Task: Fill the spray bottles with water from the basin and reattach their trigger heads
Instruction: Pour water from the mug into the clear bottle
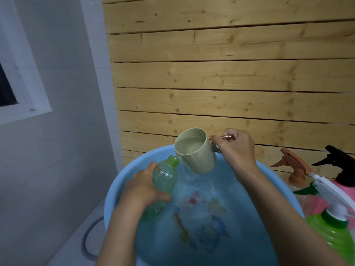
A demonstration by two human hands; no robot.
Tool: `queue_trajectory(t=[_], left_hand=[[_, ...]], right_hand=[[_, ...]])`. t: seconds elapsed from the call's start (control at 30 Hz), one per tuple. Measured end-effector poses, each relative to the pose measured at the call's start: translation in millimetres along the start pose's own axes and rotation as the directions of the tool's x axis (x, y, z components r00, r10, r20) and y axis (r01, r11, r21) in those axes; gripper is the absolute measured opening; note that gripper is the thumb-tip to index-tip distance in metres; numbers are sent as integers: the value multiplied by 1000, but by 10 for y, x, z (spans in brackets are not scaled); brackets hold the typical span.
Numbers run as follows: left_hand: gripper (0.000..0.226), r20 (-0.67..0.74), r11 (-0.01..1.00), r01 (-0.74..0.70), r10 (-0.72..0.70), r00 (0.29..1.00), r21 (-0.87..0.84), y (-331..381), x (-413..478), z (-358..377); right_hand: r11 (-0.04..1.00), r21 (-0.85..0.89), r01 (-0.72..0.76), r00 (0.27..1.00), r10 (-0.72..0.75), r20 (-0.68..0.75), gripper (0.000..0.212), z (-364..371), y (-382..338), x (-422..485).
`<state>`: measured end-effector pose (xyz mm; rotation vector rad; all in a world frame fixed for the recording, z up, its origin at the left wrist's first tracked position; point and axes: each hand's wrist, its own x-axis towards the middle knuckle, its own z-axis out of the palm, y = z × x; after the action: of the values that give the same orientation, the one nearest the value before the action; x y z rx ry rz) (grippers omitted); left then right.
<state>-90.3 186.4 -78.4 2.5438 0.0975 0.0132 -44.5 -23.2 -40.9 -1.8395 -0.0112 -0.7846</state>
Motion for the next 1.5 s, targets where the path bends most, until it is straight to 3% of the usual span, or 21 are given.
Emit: queue_trajectory(t=[0.33,0.53,0.83,1.03,1.23,1.5], left_hand=[[69,18,993,-16,18,1000,-115,10,4,1],[90,53,988,-11,19,998,-153,-10,4,13],[81,50,980,-23,33,998,-197,18,-1,18],[83,46,986,-26,34,998,-165,20,-13,10],[66,45,986,-32,40,998,-163,27,-22,3],[66,56,984,-35,45,997,-175,25,-27,3]], right_hand=[[985,-45,167,986,-167,11,40,19,-16,-26],[974,-85,210,977,-212,-20,43,9,-25,-18],[958,-91,273,960,-277,-38,46,10,-21,-22],[938,-97,333,938,-340,-69,51,25,-20,-26],[919,-99,381,919,-389,-71,52,28,-33,-44],[882,-139,450,882,-463,-83,43,28,-34,-58]])
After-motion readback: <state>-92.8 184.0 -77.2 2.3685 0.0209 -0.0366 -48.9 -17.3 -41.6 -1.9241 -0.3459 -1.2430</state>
